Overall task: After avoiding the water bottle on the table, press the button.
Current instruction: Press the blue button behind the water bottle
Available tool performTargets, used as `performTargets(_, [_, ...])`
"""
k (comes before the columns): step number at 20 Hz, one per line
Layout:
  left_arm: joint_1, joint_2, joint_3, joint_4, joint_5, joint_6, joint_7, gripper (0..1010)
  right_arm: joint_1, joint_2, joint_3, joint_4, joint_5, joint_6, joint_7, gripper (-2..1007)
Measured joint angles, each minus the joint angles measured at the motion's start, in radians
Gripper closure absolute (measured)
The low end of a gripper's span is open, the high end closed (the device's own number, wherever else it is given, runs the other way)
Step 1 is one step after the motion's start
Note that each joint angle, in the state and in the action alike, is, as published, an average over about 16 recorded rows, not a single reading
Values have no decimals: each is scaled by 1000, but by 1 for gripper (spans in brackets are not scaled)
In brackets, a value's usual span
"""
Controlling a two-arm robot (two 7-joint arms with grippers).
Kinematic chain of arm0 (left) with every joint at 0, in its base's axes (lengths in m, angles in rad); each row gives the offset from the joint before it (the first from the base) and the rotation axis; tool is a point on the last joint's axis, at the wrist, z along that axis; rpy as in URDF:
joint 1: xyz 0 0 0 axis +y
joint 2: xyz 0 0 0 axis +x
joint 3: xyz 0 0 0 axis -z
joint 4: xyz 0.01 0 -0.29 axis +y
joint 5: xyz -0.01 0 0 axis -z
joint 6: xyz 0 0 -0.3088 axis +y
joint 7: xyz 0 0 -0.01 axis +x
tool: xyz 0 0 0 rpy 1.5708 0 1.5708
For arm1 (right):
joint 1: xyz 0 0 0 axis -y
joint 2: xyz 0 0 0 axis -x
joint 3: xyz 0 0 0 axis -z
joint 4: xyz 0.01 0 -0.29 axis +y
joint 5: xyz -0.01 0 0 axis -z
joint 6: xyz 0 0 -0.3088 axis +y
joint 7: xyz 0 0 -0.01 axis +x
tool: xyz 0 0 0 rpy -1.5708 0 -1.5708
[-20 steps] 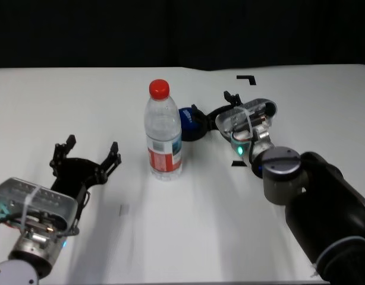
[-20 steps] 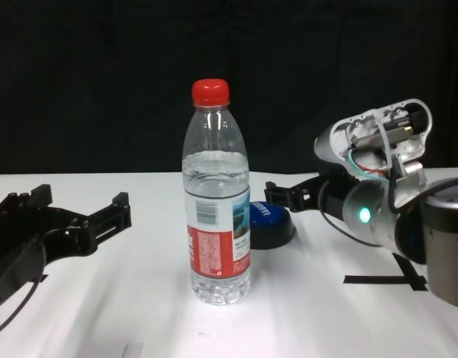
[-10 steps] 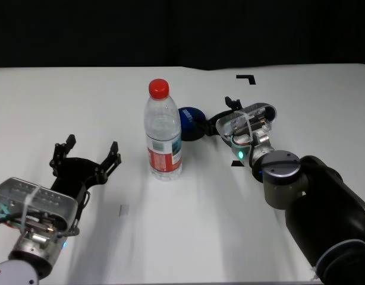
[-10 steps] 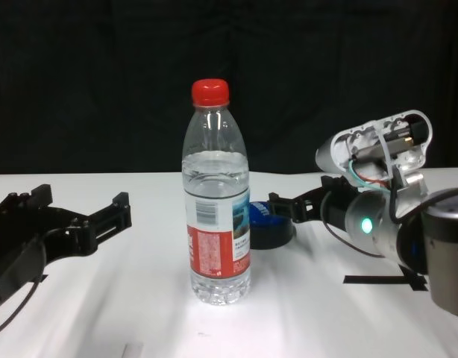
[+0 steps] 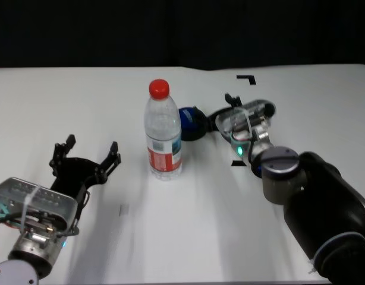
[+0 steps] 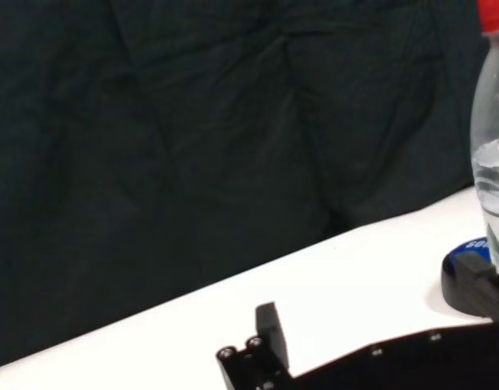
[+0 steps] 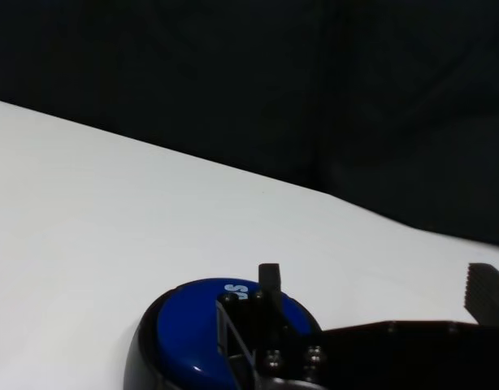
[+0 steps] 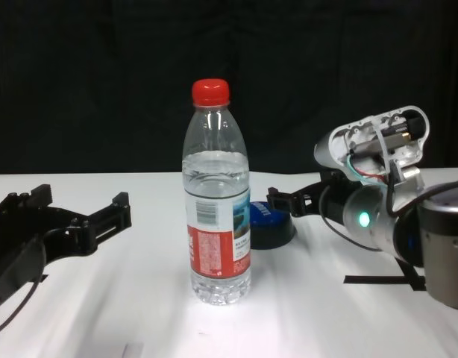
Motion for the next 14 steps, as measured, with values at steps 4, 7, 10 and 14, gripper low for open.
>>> performTargets(4, [0,0,0,0,0,0,0,7,15,-5,2,22,0,-10,-1,2])
performTargets(7, [0,0,0,0,0,0,0,7,24,-8,2,36,-1,-16,0,2])
performTargets(10, [0,0,0,0,0,0,0,7,29,-11,1,47,-1,-19,1,2])
performTargets(14, [0,0,0,0,0,0,0,7,32,-13,0,58,-2,-18,2,2])
